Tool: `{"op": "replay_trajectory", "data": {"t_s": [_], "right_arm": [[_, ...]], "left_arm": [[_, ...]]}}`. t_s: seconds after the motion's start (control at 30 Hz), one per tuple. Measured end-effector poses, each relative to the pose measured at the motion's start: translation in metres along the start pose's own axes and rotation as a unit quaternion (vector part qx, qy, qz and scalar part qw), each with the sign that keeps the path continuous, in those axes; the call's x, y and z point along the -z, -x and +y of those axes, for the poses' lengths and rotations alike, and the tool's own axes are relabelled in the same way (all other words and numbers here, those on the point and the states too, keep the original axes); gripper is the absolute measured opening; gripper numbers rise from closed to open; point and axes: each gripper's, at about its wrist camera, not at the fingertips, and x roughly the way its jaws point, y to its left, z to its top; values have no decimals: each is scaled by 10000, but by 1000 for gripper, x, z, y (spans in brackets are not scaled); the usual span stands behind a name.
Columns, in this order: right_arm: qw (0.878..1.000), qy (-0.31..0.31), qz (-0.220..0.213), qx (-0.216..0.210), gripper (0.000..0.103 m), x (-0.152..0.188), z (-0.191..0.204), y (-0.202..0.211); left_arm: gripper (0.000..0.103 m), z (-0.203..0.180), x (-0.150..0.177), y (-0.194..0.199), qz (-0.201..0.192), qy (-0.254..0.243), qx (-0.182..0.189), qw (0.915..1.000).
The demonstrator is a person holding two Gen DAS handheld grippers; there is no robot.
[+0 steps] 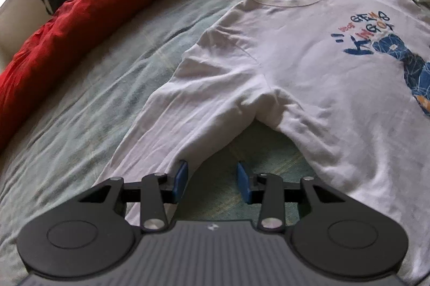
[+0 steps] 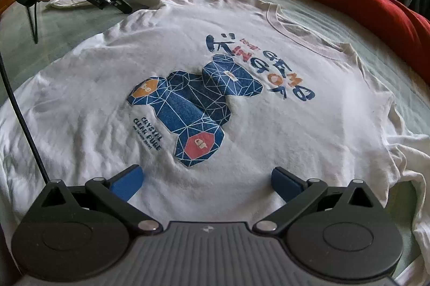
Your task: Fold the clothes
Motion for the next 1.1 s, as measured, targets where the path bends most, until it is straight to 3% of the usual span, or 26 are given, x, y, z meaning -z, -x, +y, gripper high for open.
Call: {"op": "replay_trajectory", "data": {"t_s": [0.1, 0.3, 0.4, 0.57, 0.8, 0.87, 0.97, 1.03, 1.1], "right_arm": [[10000, 4, 5, -9, 103, 0, 0, 0], [10000, -15, 28, -20, 103, 0, -1, -2], [10000, -16, 33, -19, 103, -1, -1, -3], [10000, -18, 27, -27, 103, 0, 0, -3], [10000, -28, 27, -28, 103, 0, 0, -3], [10000, -27, 37, -28, 103, -1, 0, -3], [10000, -26, 51, -29, 103, -1, 0, -3], [10000, -25, 60, -30, 103, -2, 0, -2], [10000, -20, 61, -27, 103, -2, 0, -2]], "left_arm": [[18, 3, -2, -4, 49, -76, -50, 9999], [16, 6, -5, -16, 211, -363, -8, 9991], [1, 5, -7, -15, 234, -442, -21, 9987], [0, 7, -7, 4, 191, -247, 188, 9993], [3, -9, 7, 31, 626, -479, 633, 9949], [8, -5, 9, 37, 533, -315, 554, 9965], [9, 11, 7, 35, 394, 138, 105, 9991], [9, 24, 6, 30, 350, 487, -152, 9981], [9, 38, 11, 19, 450, 939, -187, 9944]]}}
